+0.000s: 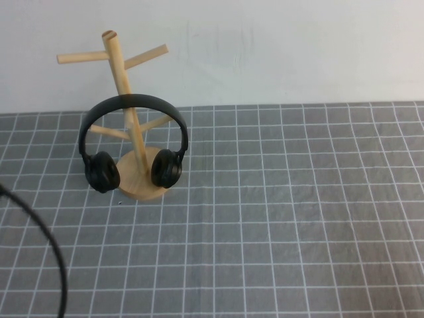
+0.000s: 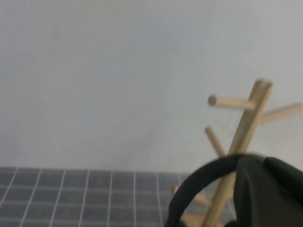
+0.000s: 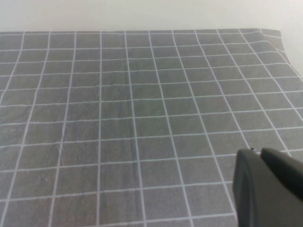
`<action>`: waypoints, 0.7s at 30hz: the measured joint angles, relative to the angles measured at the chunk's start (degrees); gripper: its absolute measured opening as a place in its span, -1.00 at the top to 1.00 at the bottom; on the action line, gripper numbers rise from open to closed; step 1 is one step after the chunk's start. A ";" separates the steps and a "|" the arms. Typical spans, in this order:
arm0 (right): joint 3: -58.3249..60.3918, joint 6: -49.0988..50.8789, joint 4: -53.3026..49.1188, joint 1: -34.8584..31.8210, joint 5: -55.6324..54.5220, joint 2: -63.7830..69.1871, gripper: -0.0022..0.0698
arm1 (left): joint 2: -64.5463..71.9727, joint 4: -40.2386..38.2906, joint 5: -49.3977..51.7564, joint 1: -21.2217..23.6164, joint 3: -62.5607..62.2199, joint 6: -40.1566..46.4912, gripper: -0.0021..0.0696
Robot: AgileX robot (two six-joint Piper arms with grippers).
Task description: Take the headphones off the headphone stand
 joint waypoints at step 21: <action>0.00 0.00 0.00 0.00 0.00 0.00 0.96 | 33.59 24.60 -5.42 -5.26 -8.22 7.42 0.53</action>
